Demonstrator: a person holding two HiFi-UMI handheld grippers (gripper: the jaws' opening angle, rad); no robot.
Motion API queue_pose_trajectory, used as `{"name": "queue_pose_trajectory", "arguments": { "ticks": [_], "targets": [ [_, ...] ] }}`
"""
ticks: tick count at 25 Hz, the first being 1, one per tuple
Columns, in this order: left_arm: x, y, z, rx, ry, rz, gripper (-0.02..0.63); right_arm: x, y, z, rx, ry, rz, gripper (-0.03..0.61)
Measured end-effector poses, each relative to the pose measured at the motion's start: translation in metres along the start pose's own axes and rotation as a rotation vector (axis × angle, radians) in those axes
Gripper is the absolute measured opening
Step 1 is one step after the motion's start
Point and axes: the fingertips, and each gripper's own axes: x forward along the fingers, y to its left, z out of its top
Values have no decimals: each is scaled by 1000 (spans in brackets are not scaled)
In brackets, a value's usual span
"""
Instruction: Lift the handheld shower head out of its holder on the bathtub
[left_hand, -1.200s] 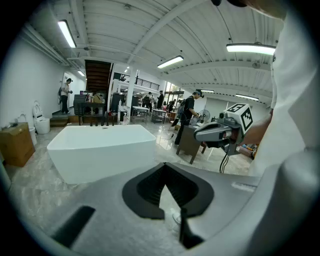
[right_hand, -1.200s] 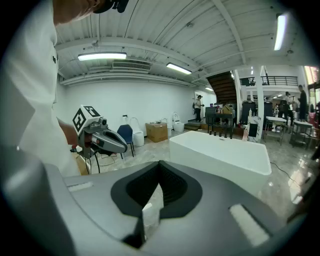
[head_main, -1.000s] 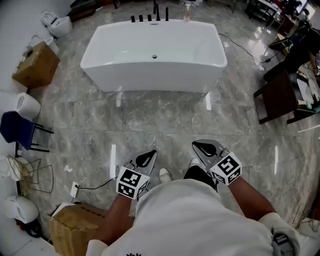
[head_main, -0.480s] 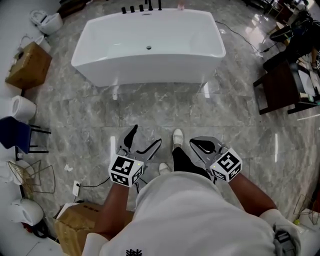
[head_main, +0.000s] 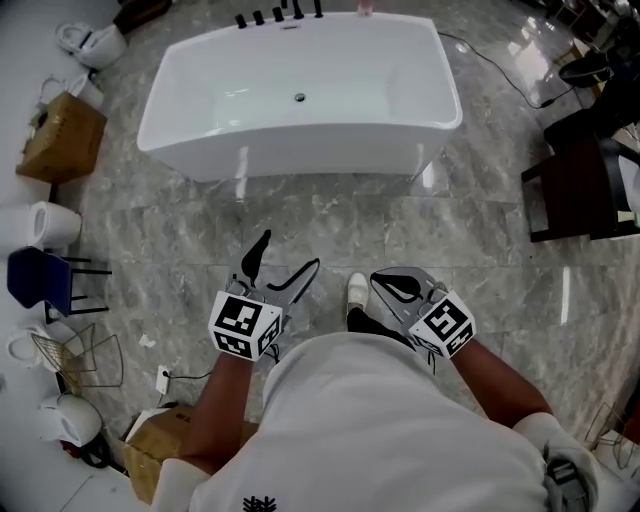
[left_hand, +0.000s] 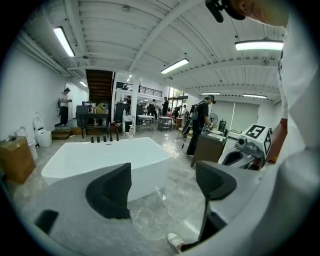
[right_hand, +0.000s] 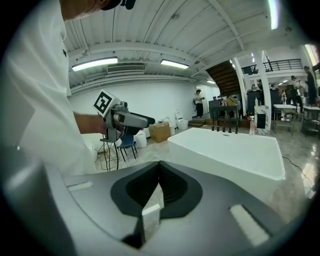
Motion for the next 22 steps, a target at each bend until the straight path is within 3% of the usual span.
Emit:
{"name": "queue_pose_trajectory", "arguments": {
  "ticks": [8,16,22],
  "targets": [
    [73,9,40,25,28,7,396,-1,-76,12,74,-57,12,12],
    [125,19,65,42,31,-46,393,0,-128,20,112,-84,-54,12],
    [152,61,77,29,17,-102,390,27,-151,41,100,-78,-112,12]
  ]
}}
